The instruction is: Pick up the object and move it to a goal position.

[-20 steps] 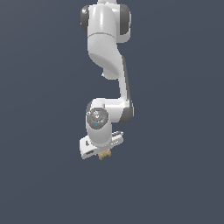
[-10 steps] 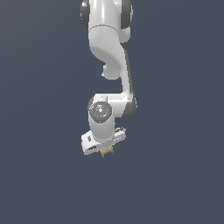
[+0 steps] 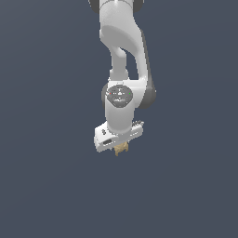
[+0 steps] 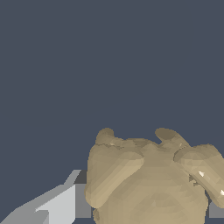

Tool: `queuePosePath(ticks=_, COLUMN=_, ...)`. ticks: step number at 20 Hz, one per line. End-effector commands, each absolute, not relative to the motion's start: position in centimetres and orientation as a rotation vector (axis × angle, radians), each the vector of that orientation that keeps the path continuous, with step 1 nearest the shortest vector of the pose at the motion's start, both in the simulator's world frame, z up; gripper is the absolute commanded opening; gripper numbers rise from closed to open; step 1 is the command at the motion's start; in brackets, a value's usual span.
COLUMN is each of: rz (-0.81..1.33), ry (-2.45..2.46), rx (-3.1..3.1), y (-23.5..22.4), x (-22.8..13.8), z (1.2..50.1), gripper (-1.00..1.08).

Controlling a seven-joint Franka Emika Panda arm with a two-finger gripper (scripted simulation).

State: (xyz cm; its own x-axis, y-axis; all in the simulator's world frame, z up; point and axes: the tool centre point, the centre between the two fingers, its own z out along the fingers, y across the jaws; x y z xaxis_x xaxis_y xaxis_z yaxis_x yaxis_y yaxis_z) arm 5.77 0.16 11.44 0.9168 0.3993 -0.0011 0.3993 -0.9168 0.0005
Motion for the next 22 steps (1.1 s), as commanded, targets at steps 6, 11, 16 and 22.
queuePosePath(ticks=6, rz=0.000, ry=0.642, rx=3.073, y=4.0, x=2.4, z=17.7, gripper=-1.00)
queuePosePath(ticks=11, rz=-0.001, ry=0.642, rx=3.072, y=6.9, x=-0.1, z=22.4, gripper=-1.00)
queuePosePath(ticks=16, rz=-0.001, ry=0.642, rx=3.071, y=9.9, x=-2.7, z=27.3, gripper=-1.00)
queuePosePath(ticks=22, rz=-0.001, ry=0.642, rx=3.071, y=13.5, x=-5.8, z=33.3, gripper=-1.00)
